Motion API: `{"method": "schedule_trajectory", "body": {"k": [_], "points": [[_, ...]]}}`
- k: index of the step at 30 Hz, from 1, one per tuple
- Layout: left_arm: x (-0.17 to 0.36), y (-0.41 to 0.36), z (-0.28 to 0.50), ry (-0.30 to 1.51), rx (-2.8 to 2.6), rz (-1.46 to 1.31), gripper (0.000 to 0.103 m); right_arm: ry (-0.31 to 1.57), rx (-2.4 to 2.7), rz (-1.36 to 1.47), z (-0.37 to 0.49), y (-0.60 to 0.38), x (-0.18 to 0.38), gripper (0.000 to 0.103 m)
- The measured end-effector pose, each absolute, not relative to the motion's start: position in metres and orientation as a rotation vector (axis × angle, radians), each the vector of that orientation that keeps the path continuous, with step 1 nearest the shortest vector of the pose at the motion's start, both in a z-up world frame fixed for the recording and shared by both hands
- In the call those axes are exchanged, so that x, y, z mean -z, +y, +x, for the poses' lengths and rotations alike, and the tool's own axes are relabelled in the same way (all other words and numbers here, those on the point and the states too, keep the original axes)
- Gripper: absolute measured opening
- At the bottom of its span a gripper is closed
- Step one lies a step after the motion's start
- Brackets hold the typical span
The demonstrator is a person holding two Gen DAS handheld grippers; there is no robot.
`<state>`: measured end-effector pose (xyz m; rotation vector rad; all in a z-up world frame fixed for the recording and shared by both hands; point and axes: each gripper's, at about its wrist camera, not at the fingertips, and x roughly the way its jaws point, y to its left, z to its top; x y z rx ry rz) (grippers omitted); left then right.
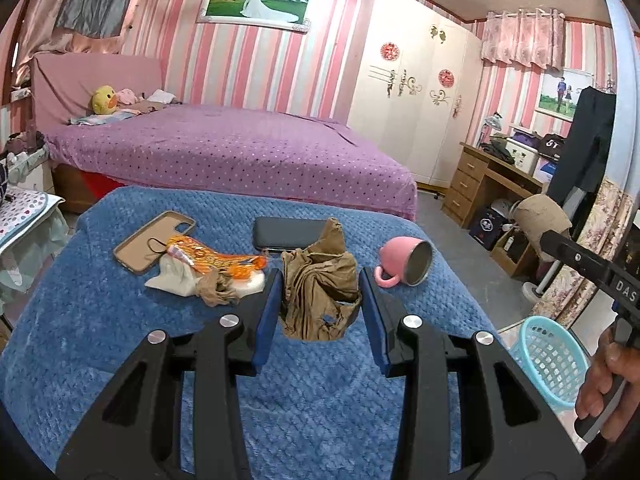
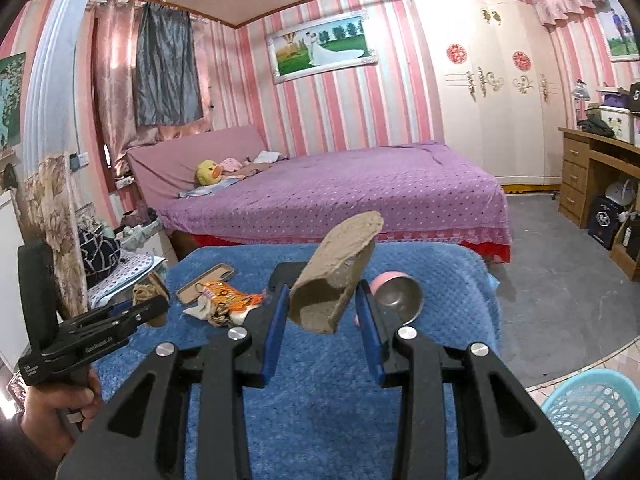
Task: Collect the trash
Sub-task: 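Carry both brown papers toward the wastebasket with both grippers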
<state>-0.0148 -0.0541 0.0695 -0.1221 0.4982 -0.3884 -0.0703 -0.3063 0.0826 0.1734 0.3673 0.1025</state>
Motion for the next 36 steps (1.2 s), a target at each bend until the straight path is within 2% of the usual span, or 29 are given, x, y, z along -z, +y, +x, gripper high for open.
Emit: {"method": "schedule_trajectory", "body": {"k": [15,36], "points": [[-0.077,-0.104,-0.031,0.495,0.475,-0.093,0.038,0.341,0.016,0.129,-0.109,-0.348,-0.103,0.035],[-0.097,-0.192,-0.062,0.49,0.578,-0.077,0.038,0.286,0.086,0.212,-0.163,-0.434,-0.119,0.035]]}}
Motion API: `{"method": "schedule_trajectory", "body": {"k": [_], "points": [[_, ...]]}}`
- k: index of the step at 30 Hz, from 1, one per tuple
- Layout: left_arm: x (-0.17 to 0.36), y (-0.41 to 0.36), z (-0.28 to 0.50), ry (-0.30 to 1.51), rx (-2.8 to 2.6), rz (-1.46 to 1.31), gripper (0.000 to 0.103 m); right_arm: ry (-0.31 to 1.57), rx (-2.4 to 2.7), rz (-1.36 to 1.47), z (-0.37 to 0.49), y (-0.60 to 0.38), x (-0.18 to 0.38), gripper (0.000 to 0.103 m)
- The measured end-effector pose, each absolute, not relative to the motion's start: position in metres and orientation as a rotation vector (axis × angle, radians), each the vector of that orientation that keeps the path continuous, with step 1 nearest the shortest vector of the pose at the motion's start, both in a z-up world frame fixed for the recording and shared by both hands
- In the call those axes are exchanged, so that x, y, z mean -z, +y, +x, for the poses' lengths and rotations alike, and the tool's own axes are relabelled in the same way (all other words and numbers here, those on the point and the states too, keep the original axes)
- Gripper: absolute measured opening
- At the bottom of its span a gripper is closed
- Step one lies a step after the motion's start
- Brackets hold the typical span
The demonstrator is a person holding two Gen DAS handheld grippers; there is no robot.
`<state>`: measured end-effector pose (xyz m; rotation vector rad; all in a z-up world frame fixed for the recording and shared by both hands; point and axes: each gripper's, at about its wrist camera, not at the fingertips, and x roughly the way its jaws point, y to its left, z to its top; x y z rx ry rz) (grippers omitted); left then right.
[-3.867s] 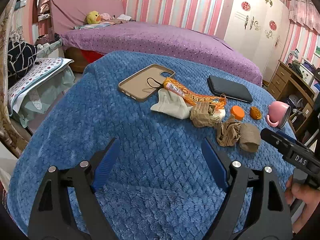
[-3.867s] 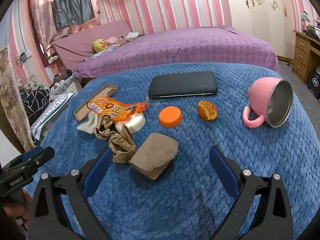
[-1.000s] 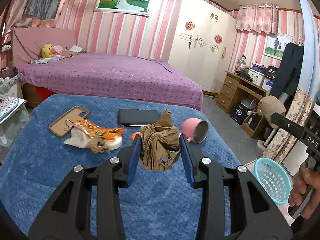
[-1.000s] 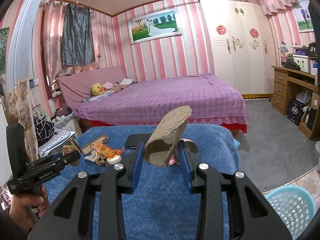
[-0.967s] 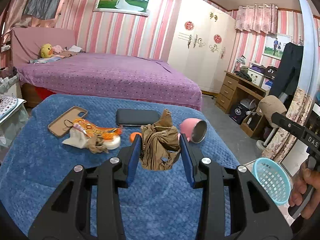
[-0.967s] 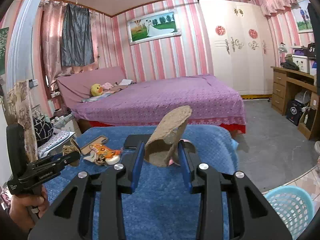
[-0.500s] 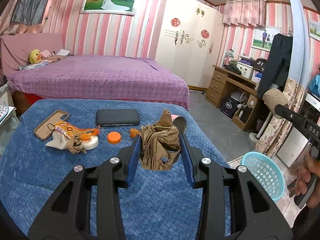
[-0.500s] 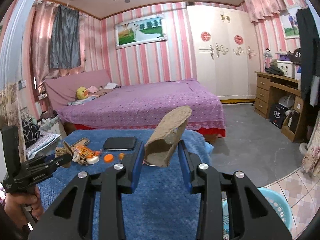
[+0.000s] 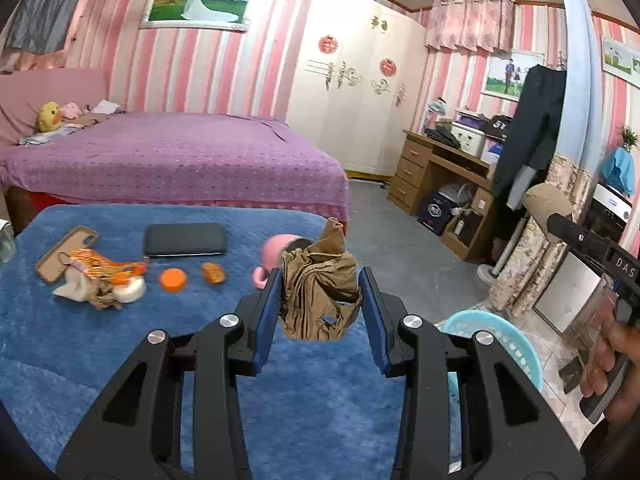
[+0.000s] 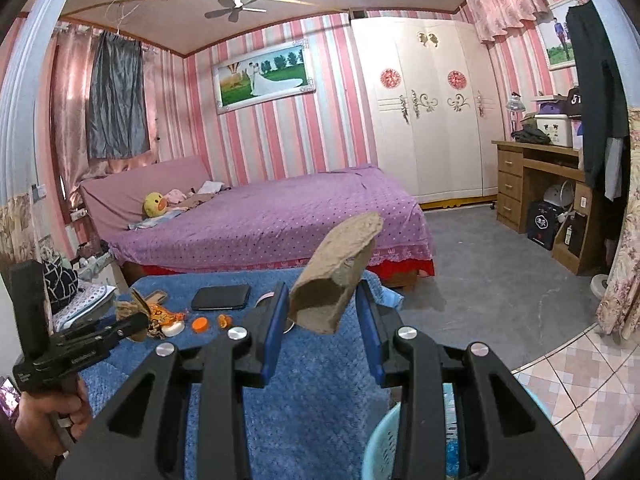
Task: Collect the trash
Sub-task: 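Carry both brown papers toward the wastebasket with both grippers, then open both grippers over the wastebasket to drop the papers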
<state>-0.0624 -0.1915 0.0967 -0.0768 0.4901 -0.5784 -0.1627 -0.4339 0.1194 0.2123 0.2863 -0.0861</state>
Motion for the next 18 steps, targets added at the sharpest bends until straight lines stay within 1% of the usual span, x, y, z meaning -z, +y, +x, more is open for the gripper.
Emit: {"method": "schedule_trajectory", "body": {"k": [12,14,18], "points": [[-0.086,-0.271,-0.079,0.526,0.681,-0.057,0.038,0.28,0.131,0.253,-0.179,-0.466,-0.115,0.035],[-0.084,-0.281,-0.079,0.531,0.695,-0.05,0.038,0.277,0.12,0.258,-0.182,-0.469,-0.115,0.039],[-0.077,-0.299,-0.08,0.551,0.723,-0.052,0.038,0.28,0.139,0.242,-0.183,-0.473,-0.113,0.04]]}}
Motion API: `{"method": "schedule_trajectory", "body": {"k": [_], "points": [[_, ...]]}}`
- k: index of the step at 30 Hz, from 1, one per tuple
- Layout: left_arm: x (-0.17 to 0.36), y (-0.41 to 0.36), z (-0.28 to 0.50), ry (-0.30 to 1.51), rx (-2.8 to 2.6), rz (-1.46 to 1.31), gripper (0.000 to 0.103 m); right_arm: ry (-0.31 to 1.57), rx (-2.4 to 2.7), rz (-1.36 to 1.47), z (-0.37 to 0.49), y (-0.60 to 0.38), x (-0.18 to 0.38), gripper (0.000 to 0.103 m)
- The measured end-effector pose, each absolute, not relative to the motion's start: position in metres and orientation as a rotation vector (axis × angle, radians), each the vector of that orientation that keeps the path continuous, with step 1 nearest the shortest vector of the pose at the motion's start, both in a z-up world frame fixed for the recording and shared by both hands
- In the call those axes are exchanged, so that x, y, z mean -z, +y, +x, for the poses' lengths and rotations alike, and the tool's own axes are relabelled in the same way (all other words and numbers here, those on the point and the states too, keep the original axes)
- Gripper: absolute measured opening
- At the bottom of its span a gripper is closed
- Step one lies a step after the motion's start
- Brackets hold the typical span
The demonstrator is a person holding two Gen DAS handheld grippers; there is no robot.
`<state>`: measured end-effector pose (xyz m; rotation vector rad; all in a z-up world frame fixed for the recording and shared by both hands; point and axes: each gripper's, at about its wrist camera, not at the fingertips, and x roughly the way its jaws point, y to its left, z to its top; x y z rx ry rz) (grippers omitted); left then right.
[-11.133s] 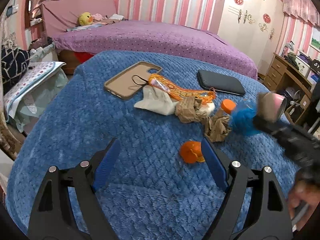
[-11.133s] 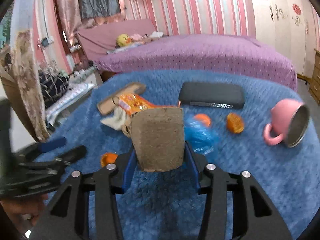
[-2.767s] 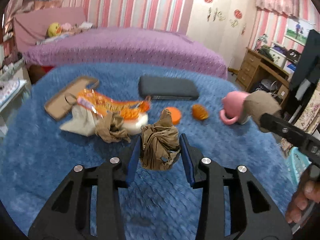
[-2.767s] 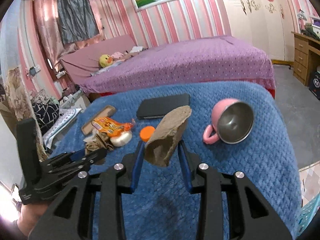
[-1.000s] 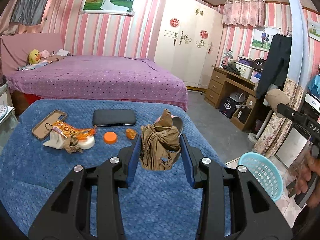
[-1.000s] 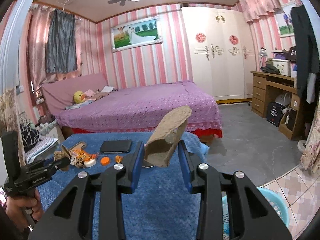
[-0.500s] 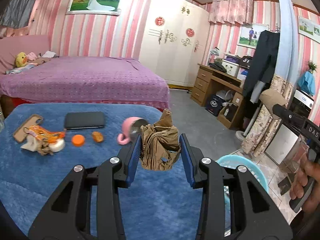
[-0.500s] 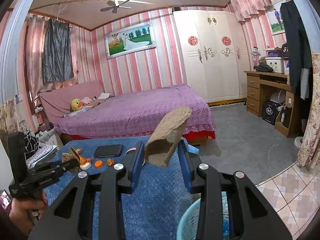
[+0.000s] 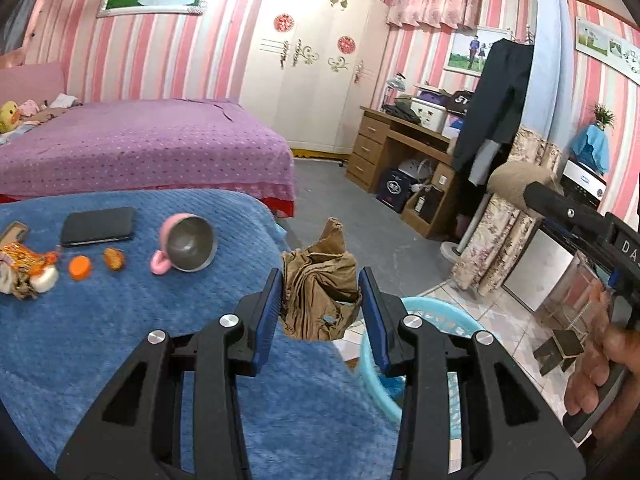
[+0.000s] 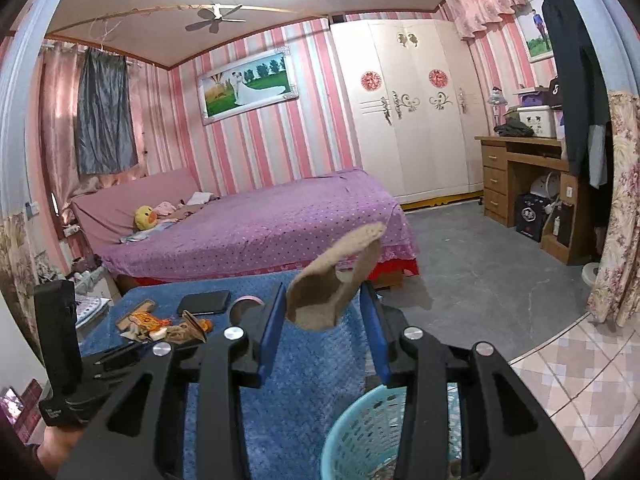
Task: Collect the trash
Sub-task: 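Open both grippers over the wastebasket to drop the papers, then move both open grippers back over the trash on the blanket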
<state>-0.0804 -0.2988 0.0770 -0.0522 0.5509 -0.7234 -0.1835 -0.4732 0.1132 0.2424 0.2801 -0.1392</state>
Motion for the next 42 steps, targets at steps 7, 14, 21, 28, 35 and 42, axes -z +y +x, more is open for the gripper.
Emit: {"method": "schedule_trajectory", "body": {"k": [7,14,21,28,35,42], "points": [[-0.065,-0.346,-0.086,0.604,0.808,-0.03,0.038,0.233,0.311,0.285,-0.196,-0.493,-0.114,0.074],[-0.056,-0.386,-0.099,0.63,0.867,0.015,0.04,0.182,0.369,0.35,-0.212,-0.509,-0.114,0.083],[-0.047,-0.405,-0.102,0.657,0.902,0.034,0.066,0.155,0.371,0.361,-0.219,-0.513,-0.116,0.084],[-0.052,-0.364,-0.089,0.625,0.818,0.022,0.081,0.173,0.329,0.359,-0.205,-0.503,-0.114,0.085],[-0.066,-0.261,-0.052,0.587,0.627,0.008,0.085,0.205,0.24,0.321,-0.174,-0.466,-0.115,0.087],[-0.078,-0.158,-0.023,0.531,0.45,-0.029,0.089,0.284,0.129,0.237,-0.122,-0.391,-0.105,0.093]]}}
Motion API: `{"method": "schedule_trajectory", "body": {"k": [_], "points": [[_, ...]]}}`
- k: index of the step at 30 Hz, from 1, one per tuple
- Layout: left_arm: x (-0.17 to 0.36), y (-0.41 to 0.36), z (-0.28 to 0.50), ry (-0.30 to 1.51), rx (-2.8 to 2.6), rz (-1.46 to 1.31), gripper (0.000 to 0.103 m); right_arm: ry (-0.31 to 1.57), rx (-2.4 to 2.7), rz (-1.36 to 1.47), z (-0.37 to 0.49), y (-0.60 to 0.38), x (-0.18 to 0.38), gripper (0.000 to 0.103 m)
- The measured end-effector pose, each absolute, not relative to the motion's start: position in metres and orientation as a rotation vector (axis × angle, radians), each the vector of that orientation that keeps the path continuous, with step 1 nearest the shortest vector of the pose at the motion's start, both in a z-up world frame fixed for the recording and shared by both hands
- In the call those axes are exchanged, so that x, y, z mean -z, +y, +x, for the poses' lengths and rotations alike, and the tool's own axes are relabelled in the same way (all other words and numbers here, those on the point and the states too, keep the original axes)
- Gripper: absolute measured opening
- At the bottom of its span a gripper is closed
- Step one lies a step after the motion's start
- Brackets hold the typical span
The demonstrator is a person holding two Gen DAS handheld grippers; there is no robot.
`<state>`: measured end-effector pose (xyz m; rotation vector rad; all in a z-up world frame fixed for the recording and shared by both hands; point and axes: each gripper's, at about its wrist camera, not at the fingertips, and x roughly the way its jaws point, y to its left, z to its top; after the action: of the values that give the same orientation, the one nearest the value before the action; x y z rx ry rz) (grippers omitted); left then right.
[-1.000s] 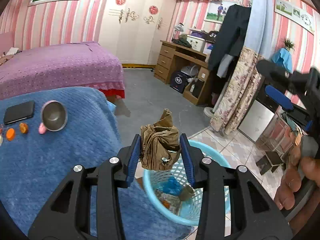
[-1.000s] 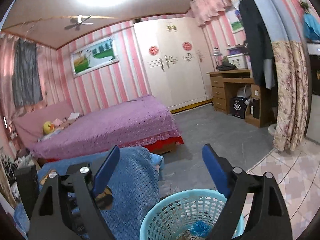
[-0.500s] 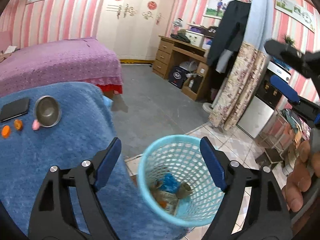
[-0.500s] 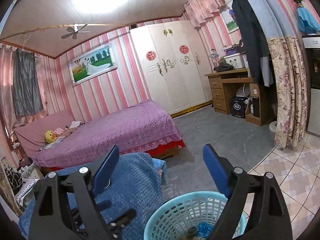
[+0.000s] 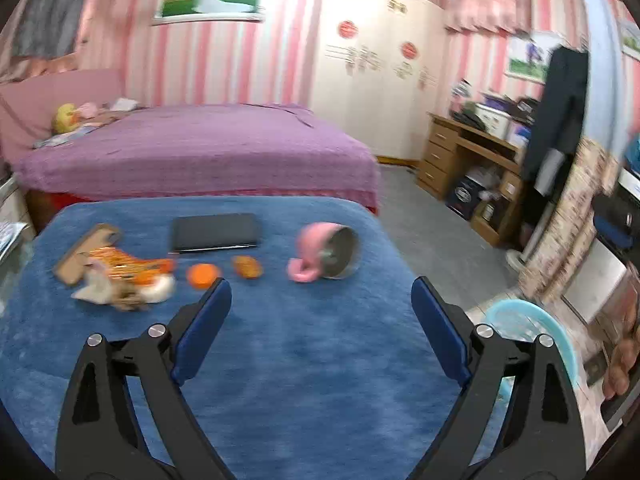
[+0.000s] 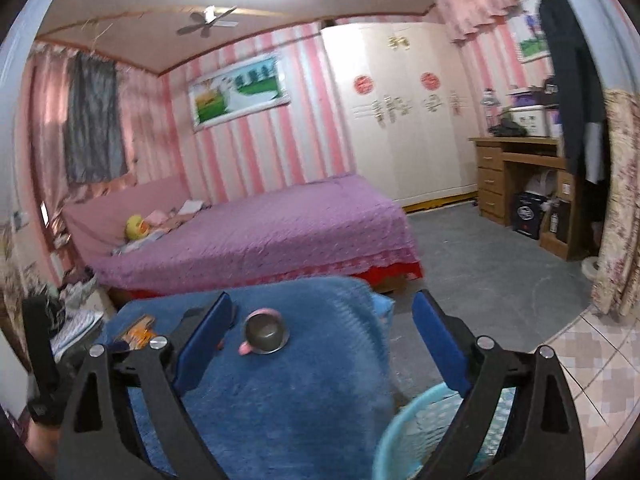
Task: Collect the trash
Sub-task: 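Move both open grippers back over the trash on the blanket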
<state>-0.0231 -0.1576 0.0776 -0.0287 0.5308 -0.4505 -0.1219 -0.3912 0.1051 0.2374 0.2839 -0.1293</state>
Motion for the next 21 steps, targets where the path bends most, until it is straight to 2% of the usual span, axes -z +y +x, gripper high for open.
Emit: {"method": "schedule_trajectory", "body": {"k": [12,21], "points": [[-0.043,-0.02,0.022,0.589,0.231,-0.139,0.089,0.342,0.009,0.082,-0.064,-0.274,-0.085,0.094],[-0.043,0.023,0.031,0.589,0.187,-0.207,0.089,0.393,-0.017,0.066,-0.041,-0.243,-0.071,0.094]]}}
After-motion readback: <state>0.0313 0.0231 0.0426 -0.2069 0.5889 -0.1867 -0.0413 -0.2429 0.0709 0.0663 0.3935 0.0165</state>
